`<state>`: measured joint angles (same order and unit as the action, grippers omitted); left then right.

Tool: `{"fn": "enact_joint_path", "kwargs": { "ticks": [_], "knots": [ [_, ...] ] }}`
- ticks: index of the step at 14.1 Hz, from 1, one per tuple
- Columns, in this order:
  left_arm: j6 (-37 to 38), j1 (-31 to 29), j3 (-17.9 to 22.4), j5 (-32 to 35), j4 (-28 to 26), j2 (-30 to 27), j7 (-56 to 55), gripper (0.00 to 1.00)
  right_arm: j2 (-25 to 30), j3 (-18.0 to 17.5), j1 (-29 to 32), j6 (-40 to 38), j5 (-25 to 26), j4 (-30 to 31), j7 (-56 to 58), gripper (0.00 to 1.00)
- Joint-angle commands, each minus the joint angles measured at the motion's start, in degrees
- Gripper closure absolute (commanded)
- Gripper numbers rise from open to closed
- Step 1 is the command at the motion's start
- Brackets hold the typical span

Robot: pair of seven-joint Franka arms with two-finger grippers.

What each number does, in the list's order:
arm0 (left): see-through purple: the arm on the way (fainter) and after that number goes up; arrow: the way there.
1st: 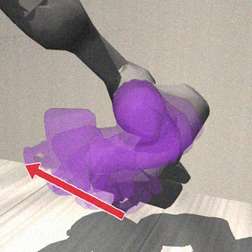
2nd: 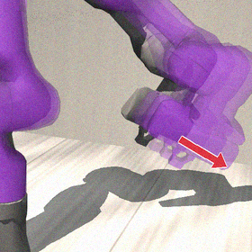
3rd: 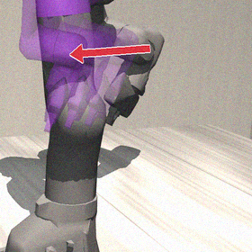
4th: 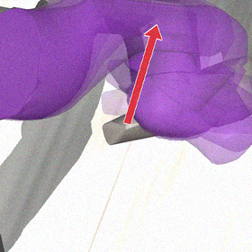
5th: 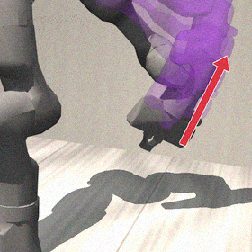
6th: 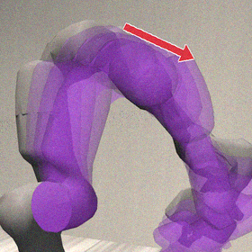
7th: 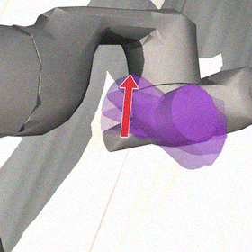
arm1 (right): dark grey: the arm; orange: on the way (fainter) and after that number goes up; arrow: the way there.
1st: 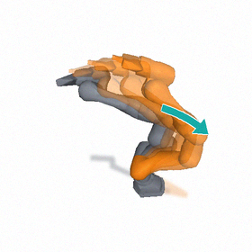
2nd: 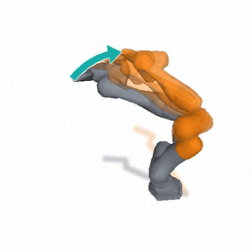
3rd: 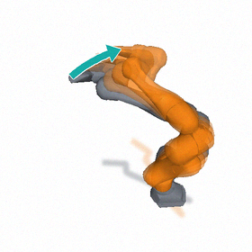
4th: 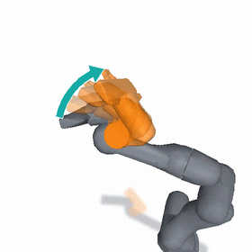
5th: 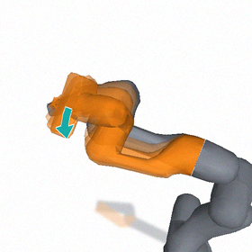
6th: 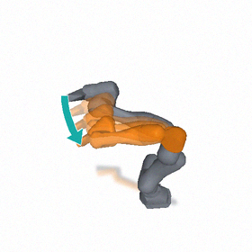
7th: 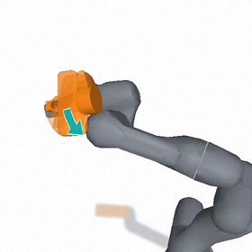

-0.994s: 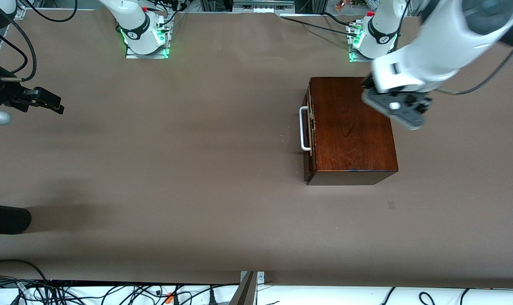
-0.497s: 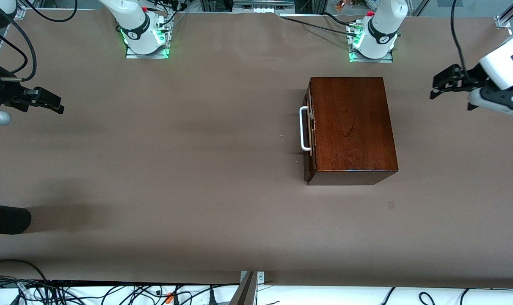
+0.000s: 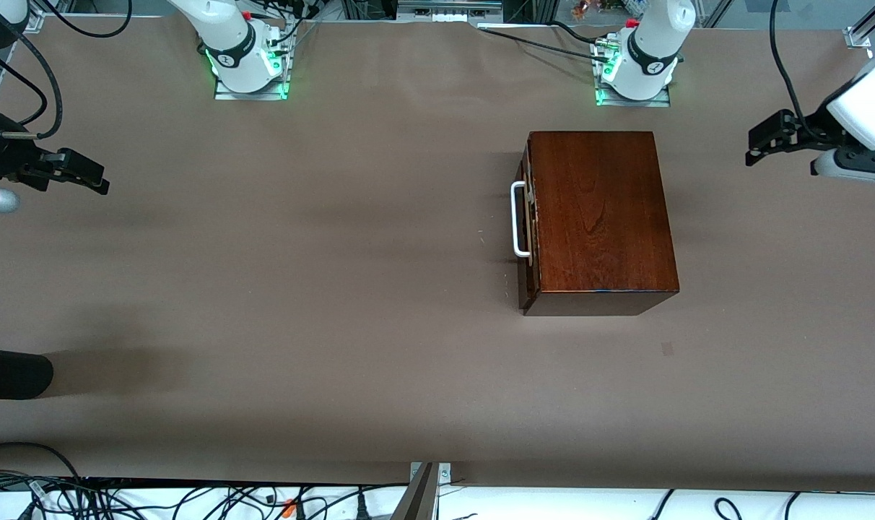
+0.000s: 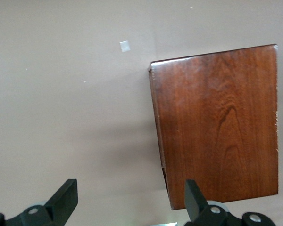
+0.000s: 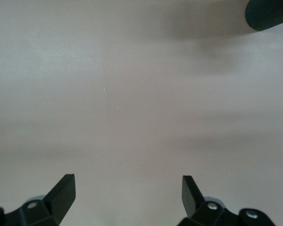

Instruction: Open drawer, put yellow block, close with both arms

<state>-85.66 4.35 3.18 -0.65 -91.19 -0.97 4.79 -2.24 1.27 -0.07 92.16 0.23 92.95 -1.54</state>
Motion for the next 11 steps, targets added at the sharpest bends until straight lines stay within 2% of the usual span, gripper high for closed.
{"fn": "enact_joint_path", "kwargs": {
  "ticks": [1,11],
  "knots": [
    [-0.39,-1.18,0.34,0.82,3.37,2.62,0.13,0.0,1.01,-0.48,0.78,0.03,-0.94,0.21,0.92,0.0],
    [-0.04,-0.92,-0.28,1.44,3.74,2.9,-0.49,0.0,1.01,-0.48,0.78,0.03,-0.94,0.21,1.01,0.0]
  ]
}}
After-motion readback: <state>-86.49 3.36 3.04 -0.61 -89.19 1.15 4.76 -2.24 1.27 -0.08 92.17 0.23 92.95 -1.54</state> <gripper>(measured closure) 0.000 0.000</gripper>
